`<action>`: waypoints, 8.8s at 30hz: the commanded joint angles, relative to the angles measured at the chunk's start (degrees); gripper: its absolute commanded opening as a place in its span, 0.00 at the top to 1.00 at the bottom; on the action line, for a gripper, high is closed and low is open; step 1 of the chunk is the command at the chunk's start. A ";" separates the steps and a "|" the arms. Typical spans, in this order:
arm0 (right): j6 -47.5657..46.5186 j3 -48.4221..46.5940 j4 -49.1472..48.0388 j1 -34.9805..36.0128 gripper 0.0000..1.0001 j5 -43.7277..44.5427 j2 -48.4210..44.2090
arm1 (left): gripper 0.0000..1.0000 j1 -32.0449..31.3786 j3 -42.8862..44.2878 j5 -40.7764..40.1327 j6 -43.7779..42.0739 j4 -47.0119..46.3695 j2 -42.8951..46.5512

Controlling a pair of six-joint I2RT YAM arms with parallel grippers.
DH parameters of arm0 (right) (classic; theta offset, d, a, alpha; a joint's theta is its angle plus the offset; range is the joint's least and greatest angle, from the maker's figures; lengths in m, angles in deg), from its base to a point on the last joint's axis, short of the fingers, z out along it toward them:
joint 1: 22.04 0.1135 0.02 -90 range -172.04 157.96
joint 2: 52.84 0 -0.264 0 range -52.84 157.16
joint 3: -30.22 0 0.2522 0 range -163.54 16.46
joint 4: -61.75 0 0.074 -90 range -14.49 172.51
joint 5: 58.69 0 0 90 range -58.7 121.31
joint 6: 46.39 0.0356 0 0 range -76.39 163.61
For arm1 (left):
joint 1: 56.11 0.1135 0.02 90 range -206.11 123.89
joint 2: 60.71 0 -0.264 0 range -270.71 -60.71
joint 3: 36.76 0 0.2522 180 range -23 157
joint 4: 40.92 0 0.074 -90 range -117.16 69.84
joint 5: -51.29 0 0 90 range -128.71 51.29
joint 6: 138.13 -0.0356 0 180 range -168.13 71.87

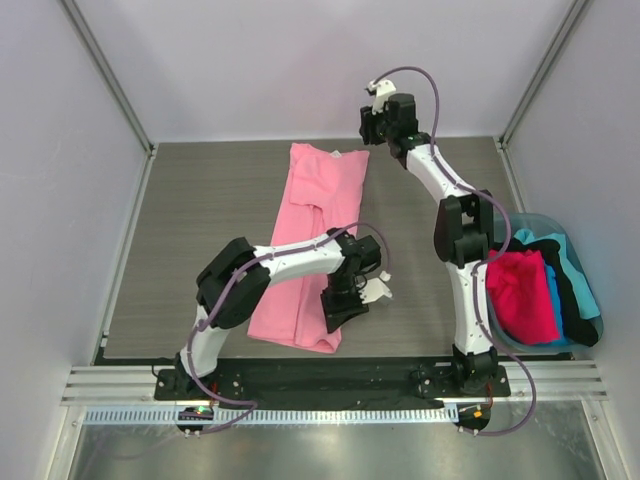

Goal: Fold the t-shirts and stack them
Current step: Fold the tshirt

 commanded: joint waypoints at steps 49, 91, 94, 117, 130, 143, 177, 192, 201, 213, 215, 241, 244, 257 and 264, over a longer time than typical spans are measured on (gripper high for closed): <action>10.56 -1.95 1.27 -1.80 0.53 4.93 -1.17 | 0.62 3.15 13.17 -9.74 7.63 0.72 15.44; 54.59 92.99 25.09 16.74 0.63 -27.67 -57.82 | 0.43 40.42 -54.44 2.95 63.71 -18.98 40.17; 56.35 94.04 22.73 17.27 0.63 -28.37 -57.12 | 0.43 38.58 -54.53 3.30 64.42 -19.77 38.85; 55.56 91.32 18.76 16.39 0.53 -29.69 -55.88 | 0.50 33.13 -55.06 6.29 66.61 -24.95 33.40; 58.72 92.11 14.46 19.20 0.56 -31.80 -52.28 | 0.51 31.98 -55.94 6.91 67.76 -26.97 32.52; 58.11 92.38 20.69 22.10 0.66 -30.31 -53.33 | 0.69 30.40 -55.85 7.35 68.29 -27.33 31.28; 39.65 64.87 21.32 5.85 0.99 -31.10 -44.73 | 1.00 41.47 -30.28 4.27 59.41 -26.36 31.12; 37.20 49.76 16.30 2.51 0.99 -29.34 -30.40 | 1.00 46.40 -21.84 5.41 59.94 -33.21 20.75; 36.31 42.29 16.04 1.54 0.99 -28.73 -23.11 | 1.00 46.75 -12.52 5.24 58.44 -33.22 12.67; 35.52 32.17 16.83 0.22 0.99 -28.73 -14.75 | 1.00 48.24 -7.42 2.87 56.24 -31.98 8.00; 35.52 31.73 16.66 0.31 0.99 -28.55 -14.14 | 1.00 48.24 -7.07 3.21 56.33 -32.60 7.21; 33.49 50.95 23.69 -3.56 0.43 -30.74 -33.45 | 0.27 50.61 -19.07 0.82 52.11 -24.34 21.44; 37.17 59.31 21.41 -3.56 0.43 -32.50 -35.92 | 0.27 51.75 -24.63 4.78 55.62 -25.56 22.58; 49.39 72.25 8.75 -1.10 0.41 -36.37 -36.37 | 0.29 51.49 -33.09 9.63 62.83 -33.65 17.67; 53.19 70.76 3.38 1.10 0.41 -36.81 -32.51 | 0.34 49.83 -31.50 9.37 63.80 -35.32 14.59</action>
